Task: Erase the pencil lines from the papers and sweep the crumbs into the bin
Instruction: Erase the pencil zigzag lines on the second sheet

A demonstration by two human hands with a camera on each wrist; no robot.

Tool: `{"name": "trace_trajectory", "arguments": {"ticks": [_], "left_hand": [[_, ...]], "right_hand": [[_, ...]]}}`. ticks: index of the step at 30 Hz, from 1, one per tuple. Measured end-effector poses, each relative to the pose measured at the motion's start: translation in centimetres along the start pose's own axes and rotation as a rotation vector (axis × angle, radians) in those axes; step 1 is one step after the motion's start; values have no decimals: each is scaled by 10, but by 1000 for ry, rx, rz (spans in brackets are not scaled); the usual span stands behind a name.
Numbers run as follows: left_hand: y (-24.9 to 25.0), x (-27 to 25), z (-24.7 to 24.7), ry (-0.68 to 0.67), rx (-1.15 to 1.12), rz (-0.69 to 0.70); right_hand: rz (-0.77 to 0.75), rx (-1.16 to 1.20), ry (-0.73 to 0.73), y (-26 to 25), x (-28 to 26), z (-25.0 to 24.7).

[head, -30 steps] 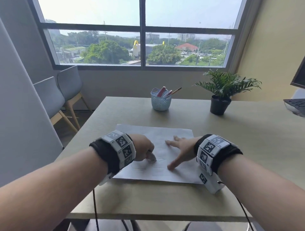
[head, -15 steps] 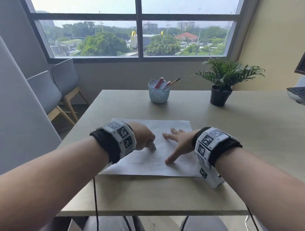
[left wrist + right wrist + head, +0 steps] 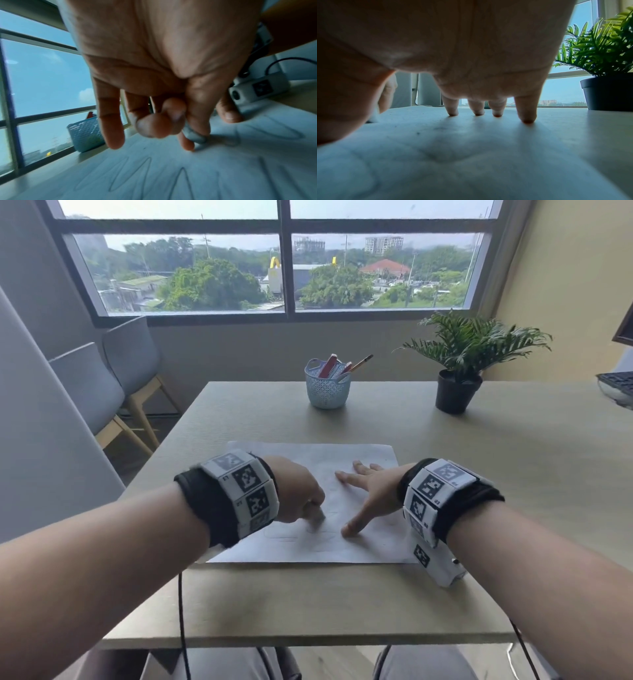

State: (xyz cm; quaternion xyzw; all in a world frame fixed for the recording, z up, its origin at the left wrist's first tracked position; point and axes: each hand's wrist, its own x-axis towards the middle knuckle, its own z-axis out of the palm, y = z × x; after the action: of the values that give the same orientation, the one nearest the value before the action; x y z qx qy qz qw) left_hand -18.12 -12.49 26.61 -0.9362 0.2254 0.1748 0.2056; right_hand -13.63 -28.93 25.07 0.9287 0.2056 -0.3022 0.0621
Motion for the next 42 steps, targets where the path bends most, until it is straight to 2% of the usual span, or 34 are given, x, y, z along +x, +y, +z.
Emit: {"name": "trace_trajectory", "arguments": {"ticks": [3, 8, 14, 19, 25, 30, 36, 42], "left_hand": [[2, -3, 0, -14, 20, 18], [-4, 5, -5, 32, -42, -64], [7, -2, -10, -58, -9, 2], [3, 7, -14, 8, -26, -49], [9, 5, -12, -47, -4, 18], [6, 11, -15, 28, -53, -29], [14, 6, -14, -24, 29, 38], [10, 10, -17, 20, 19, -4]], "right_hand": [[1, 1, -3, 0, -1, 0], [1, -2, 0, -1, -2, -1], [-1, 7, 1, 0, 0, 0], [-1, 3, 13, 1, 3, 1], [0, 12, 3, 2, 6, 2], [-3, 13, 3, 2, 6, 2], [-2, 15, 6, 2, 7, 2], [-4, 11, 13, 1, 4, 2]]}}
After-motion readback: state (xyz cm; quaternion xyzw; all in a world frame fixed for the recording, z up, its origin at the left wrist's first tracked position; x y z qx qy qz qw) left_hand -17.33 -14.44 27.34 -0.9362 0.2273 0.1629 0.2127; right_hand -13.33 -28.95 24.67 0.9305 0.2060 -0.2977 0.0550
